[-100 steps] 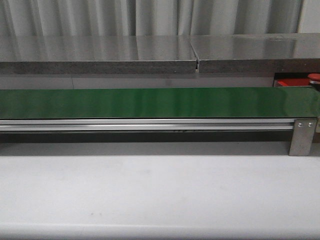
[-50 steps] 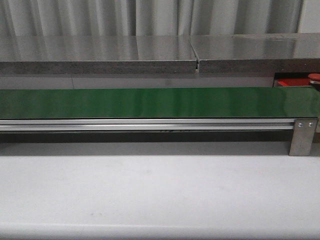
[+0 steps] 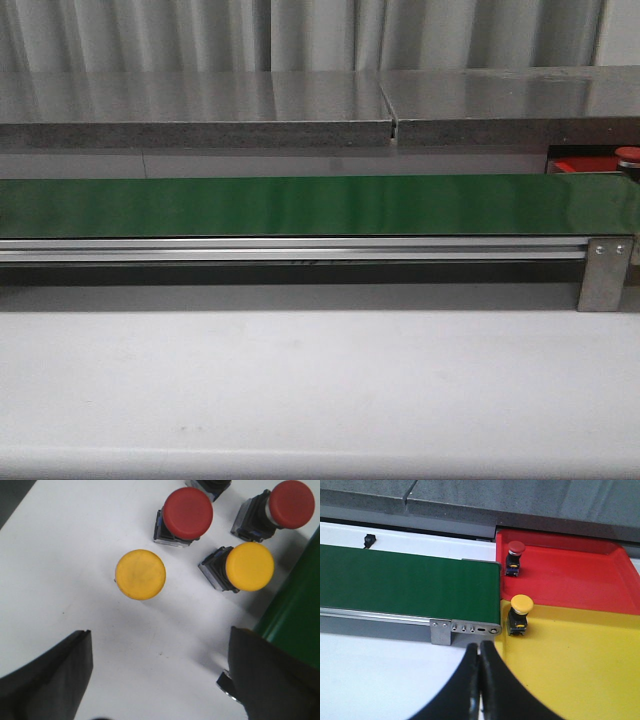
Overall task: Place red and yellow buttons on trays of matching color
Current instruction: 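Set the red button on the belt and open the left gripper, then grasp a yellow button from the cluster with the left gripper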
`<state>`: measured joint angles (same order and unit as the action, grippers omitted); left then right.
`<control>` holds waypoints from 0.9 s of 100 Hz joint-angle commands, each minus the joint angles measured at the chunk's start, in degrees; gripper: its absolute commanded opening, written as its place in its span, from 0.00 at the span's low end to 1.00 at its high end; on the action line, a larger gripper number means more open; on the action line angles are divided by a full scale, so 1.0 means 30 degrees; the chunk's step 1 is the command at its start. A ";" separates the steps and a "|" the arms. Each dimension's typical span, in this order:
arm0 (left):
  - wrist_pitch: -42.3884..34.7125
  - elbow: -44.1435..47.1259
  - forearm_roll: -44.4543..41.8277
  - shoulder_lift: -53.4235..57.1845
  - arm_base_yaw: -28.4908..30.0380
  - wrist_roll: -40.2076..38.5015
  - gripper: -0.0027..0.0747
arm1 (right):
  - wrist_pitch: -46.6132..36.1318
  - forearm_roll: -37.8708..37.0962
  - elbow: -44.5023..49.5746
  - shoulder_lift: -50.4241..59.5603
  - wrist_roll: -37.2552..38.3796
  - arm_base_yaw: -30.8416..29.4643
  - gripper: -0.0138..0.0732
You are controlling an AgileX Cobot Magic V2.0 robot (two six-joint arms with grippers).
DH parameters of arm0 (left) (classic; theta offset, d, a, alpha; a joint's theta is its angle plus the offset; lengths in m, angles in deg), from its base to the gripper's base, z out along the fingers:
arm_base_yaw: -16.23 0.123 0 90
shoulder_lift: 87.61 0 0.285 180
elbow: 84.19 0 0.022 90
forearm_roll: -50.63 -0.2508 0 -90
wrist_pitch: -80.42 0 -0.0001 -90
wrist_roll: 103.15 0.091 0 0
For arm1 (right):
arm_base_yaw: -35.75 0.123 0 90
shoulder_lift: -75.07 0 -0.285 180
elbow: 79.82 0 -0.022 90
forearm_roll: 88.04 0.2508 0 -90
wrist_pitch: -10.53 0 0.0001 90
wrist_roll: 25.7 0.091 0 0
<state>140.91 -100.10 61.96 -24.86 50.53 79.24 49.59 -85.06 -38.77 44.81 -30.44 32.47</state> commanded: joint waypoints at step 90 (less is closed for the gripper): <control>-0.4199 -0.0598 0.0303 -0.3107 0.0077 -0.0241 0.66 | -0.1320 -0.0019 -0.0394 -0.0064 -0.0169 -0.0020 0.02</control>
<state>130.82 -100.12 61.88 -36.99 50.70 79.16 49.59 -85.06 -38.77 44.81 -30.44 32.47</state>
